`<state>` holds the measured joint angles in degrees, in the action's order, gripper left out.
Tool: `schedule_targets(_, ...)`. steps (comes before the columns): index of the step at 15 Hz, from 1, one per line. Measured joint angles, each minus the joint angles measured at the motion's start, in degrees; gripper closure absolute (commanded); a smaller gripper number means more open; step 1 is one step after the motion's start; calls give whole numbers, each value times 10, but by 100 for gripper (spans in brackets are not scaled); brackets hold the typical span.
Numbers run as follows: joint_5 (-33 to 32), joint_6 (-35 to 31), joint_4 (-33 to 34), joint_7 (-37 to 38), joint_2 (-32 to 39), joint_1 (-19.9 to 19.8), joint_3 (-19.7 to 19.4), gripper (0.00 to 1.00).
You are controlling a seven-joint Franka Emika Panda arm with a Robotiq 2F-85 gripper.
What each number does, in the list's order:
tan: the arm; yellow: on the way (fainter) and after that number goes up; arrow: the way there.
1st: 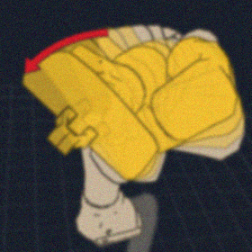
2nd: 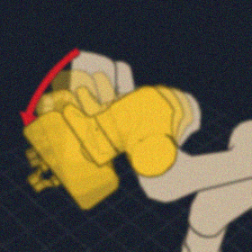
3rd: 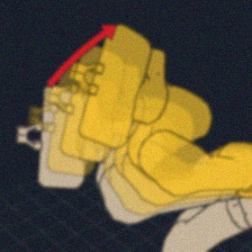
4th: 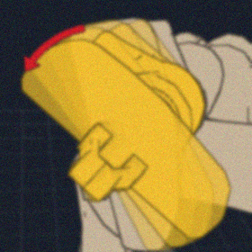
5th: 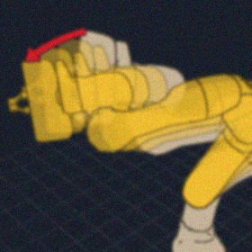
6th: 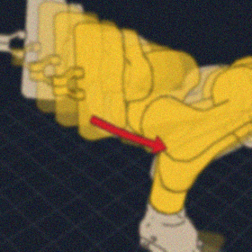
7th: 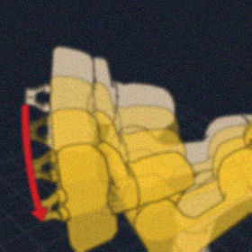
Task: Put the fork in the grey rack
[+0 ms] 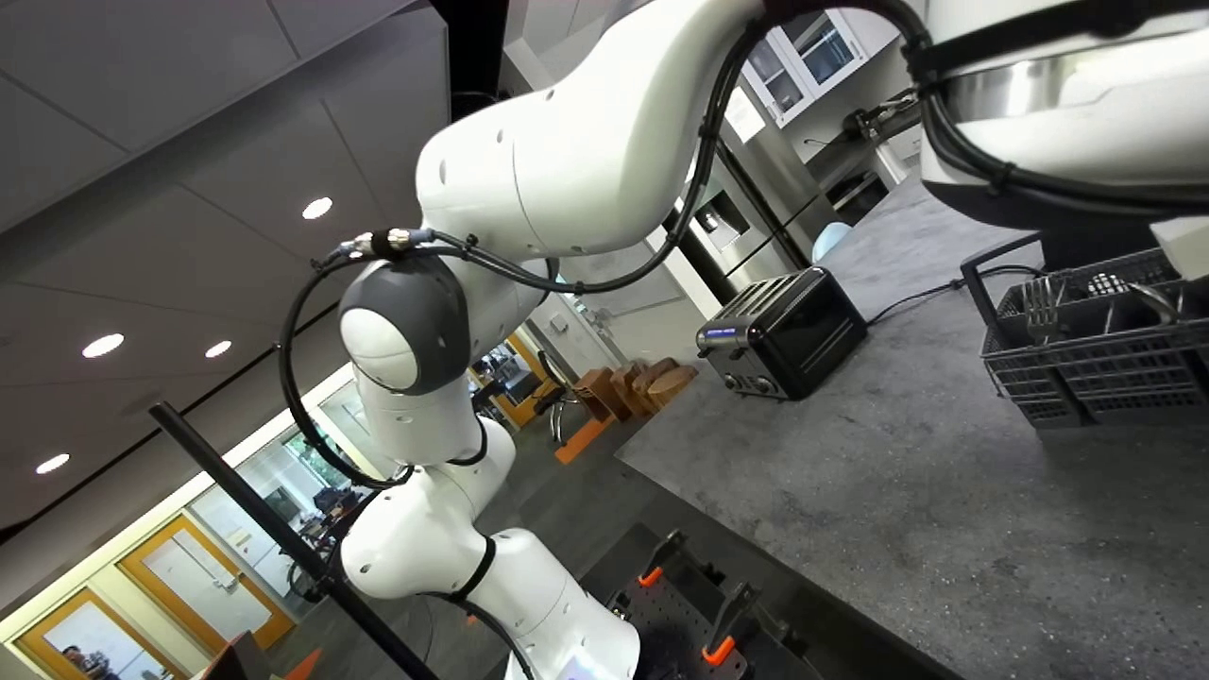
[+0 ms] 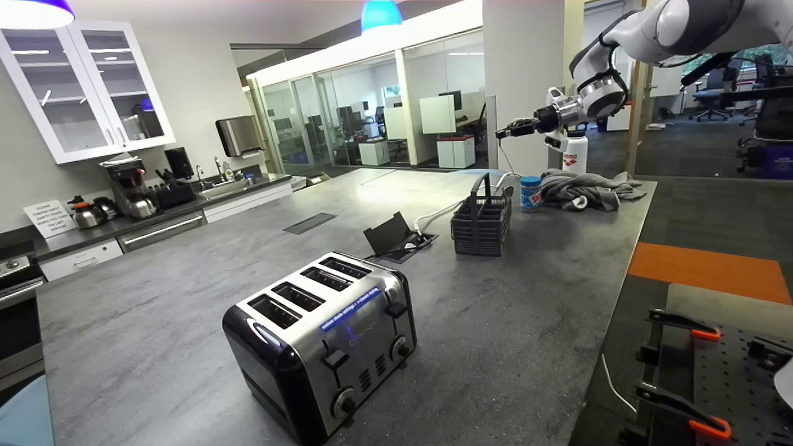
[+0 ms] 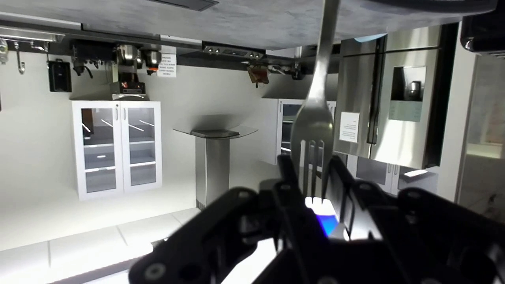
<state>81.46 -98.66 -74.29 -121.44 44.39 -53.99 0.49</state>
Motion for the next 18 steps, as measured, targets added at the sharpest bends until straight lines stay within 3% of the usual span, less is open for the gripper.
schedule_targets(9, 57, 114, 1, -76, 37, 0, -12, 94)
schedule_targets(18, 95, 136, 18, -113, 79, 0, -19, 94)
